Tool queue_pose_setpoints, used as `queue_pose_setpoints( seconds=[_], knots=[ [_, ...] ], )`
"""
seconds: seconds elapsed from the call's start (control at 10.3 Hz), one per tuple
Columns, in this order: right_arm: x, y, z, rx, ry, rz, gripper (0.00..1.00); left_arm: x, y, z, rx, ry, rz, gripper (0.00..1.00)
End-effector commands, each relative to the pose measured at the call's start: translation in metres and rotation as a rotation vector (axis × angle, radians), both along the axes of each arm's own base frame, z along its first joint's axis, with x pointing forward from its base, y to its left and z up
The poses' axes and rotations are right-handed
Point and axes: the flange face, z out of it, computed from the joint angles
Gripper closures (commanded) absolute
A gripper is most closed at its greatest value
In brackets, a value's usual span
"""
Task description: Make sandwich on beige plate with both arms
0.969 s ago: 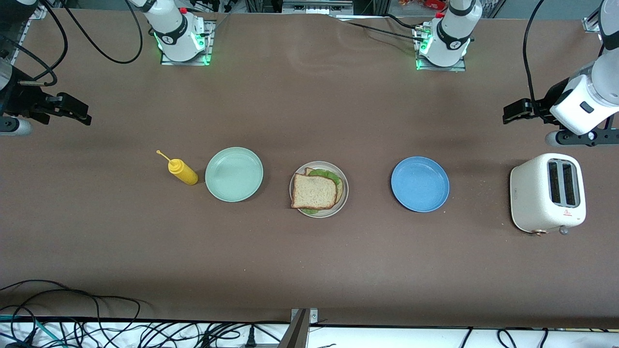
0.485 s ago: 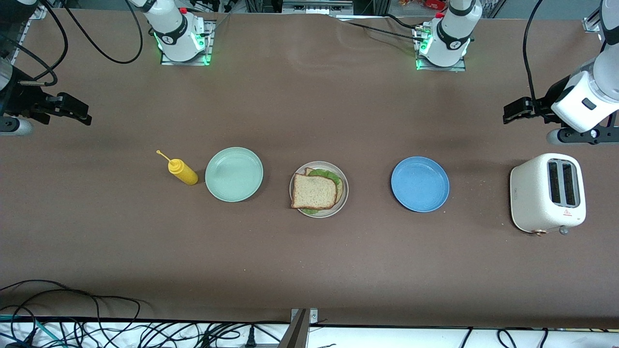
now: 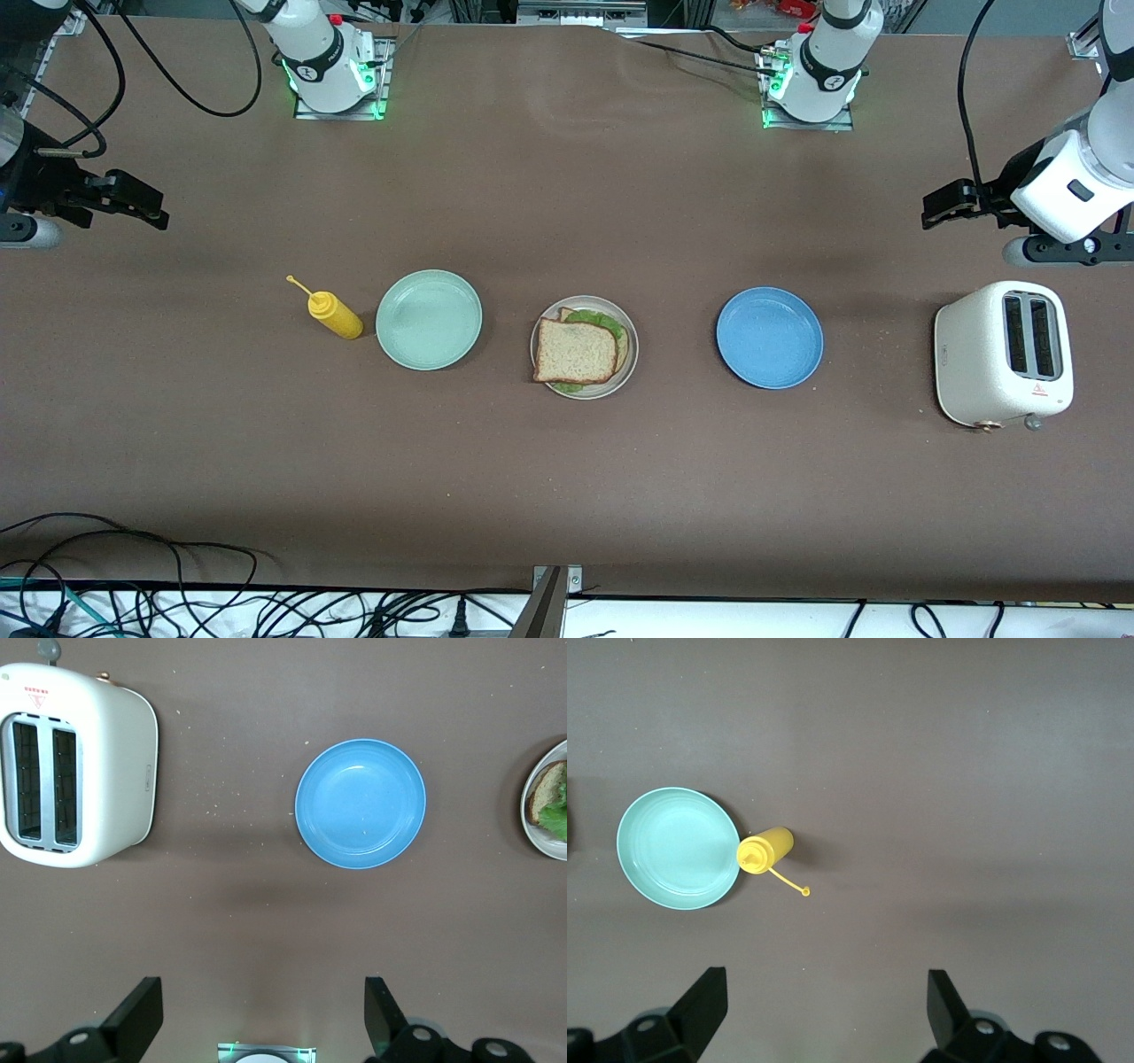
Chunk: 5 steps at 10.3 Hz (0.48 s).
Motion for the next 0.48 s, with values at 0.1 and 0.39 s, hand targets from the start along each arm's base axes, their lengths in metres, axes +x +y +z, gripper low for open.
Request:
queue_pose_setpoints(
  seconds=[0.1, 0.39],
  knots=[
    [0.0035, 0.0049, 0.0057, 0.013, -0.006, -0.008, 0.0, 0.012, 0.0015, -0.0038, 0.027, 0.001, 0.01, 0.0],
    [0.0035, 0.0056, 0.0057, 0.012, -0.006, -0.005, 0.0, 0.0123, 0.0041, -0.0037, 0.025, 0.0, 0.004, 0.0]
  ],
)
